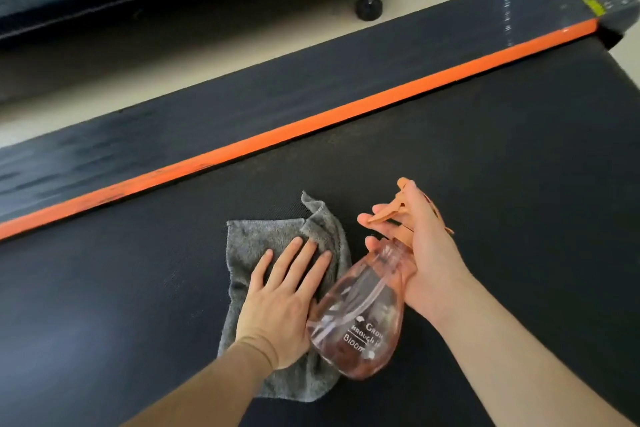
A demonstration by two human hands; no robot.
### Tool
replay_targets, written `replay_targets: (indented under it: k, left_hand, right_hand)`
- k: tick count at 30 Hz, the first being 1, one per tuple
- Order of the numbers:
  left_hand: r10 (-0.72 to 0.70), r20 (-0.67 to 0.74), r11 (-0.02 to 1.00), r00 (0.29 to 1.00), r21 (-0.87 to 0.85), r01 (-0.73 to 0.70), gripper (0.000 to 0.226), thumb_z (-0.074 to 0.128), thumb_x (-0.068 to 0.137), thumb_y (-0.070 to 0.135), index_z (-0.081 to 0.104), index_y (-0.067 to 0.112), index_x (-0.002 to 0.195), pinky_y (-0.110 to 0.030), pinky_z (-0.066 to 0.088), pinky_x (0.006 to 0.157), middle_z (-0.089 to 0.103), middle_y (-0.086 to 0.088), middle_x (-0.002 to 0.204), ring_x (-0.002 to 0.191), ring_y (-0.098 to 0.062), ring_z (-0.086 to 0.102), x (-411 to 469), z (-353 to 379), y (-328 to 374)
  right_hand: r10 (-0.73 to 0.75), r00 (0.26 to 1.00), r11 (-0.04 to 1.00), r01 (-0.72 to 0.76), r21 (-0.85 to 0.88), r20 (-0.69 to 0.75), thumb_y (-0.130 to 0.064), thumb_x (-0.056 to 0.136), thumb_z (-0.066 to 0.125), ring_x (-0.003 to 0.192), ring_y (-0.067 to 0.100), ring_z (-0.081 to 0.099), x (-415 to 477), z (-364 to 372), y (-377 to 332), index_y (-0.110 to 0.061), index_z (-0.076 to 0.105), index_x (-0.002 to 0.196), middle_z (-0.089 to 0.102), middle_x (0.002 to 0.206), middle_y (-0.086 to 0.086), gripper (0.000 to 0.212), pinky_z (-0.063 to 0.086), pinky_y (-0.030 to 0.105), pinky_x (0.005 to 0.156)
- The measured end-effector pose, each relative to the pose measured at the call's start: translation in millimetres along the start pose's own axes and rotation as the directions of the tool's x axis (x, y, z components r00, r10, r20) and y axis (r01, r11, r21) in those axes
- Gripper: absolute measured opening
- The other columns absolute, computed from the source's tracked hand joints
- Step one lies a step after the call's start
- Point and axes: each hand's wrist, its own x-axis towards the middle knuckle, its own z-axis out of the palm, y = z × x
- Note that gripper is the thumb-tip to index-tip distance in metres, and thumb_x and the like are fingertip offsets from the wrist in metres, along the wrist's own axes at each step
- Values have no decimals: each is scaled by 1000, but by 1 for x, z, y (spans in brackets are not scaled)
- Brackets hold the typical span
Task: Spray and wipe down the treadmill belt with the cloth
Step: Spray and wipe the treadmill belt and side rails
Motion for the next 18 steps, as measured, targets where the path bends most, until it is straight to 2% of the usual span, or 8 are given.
replay_targets:
  k: [3, 6, 8, 10, 11, 14, 16, 18]
  left_hand:
    - [-14, -17, 999, 1000, -29, 14, 77, 43, 86, 56, 29, 21, 152, -53, 20, 113, 36, -6, 156, 147, -26, 25, -2, 2, 1]
    - [-30, -5, 997, 1000, -72, 30, 71, 45, 84, 43, 32, 19, 150, -53, 21, 114, 40, -5, 154, 147, -26, 26, -4, -3, 3]
    - [-58, -5, 995, 998, -85, 57, 68, 43, 84, 40, 35, 21, 149, -53, 20, 115, 40, -5, 154, 146, -26, 28, -5, -4, 2]
    - [-64, 12, 992, 998, -111, 65, 68, 42, 86, 41, 34, 24, 151, -54, 18, 115, 36, -3, 157, 147, -25, 27, -4, -5, 3]
    - [-66, 22, 990, 998, -124, 68, 68, 42, 87, 42, 33, 25, 152, -54, 17, 115, 34, -2, 158, 148, -25, 26, -5, -5, 3]
    - [-53, 47, 988, 997, -143, 60, 68, 42, 88, 44, 31, 26, 153, -54, 18, 115, 32, -1, 159, 149, -24, 24, -4, -6, 4]
    - [-56, 41, 986, 998, -152, 62, 68, 42, 89, 45, 30, 27, 153, -53, 17, 115, 32, 0, 159, 149, -23, 24, -4, -5, 4]
    - [-52, 24, 988, 998, -143, 55, 68, 42, 88, 45, 30, 28, 153, -53, 16, 115, 32, 1, 159, 149, -23, 24, -3, -4, 2]
  right_hand:
    - [-167, 982, 973, 179, -144, 92, -40, 95, 63, 90, 16, 74, 2, 28, -14, -31, 68, 111, 73, 104, 8, 18, 58, 34, 64]
    - [-329, 910, 855, 400, -329, 251, -43, 97, 58, 83, 14, 72, 0, 67, -32, -32, 70, 114, 72, 96, 2, 24, 61, 34, 72]
    - [-430, 815, 747, 563, -354, 390, -41, 100, 55, 73, 24, 65, -3, 103, -35, -14, 70, 116, 65, 89, 15, 35, 56, 27, 62]
    - [-538, 701, 641, 701, -313, 468, -36, 101, 54, 70, 38, 59, -4, 137, -35, 8, 64, 105, 58, 85, 21, 46, 49, 40, 59]
    - [-572, 653, 602, 746, -286, 497, -36, 102, 54, 71, 41, 58, -3, 152, -33, 11, 62, 97, 56, 78, 21, 48, 49, 45, 61]
    - [-636, 531, 508, 834, -215, 560, -33, 101, 55, 64, 37, 56, 10, 188, -28, -5, 53, 73, 45, 59, 7, 39, 45, 46, 59]
    - [-664, 454, 426, 883, -198, 594, -34, 101, 53, 58, 27, 49, 21, 212, -29, -17, 49, 72, 43, 59, -4, 34, 44, 44, 59]
    - [-685, 403, 312, 915, -255, 607, -44, 99, 50, 65, 22, 52, 30, 226, -33, -29, 47, 72, 45, 60, -11, 31, 50, 51, 67]
